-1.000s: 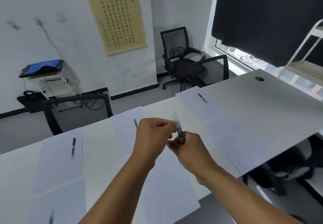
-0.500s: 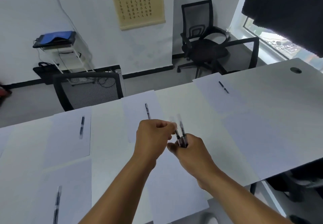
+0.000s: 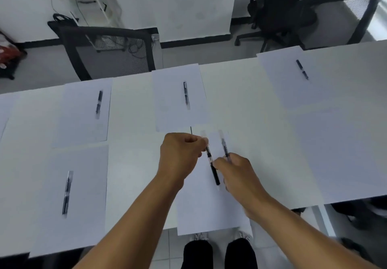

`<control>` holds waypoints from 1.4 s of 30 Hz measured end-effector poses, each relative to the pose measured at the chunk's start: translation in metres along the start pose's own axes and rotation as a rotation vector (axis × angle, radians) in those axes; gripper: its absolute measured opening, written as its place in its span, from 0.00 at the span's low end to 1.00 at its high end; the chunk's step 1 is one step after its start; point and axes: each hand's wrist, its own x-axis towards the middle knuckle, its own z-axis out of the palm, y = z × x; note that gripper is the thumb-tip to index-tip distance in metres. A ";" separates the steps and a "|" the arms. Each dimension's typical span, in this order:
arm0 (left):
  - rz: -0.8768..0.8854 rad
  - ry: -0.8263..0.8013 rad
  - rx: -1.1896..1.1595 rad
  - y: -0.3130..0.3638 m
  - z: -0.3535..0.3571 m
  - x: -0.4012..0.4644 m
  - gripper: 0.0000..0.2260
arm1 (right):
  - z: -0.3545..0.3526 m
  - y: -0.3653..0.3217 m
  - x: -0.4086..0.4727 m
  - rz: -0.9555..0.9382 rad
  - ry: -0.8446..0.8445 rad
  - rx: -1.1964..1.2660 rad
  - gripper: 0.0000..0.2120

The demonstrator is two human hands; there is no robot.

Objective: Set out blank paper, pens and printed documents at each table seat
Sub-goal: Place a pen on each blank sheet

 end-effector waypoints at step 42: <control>-0.176 0.074 0.247 -0.106 0.036 0.061 0.11 | 0.027 0.072 0.056 0.148 -0.027 0.004 0.15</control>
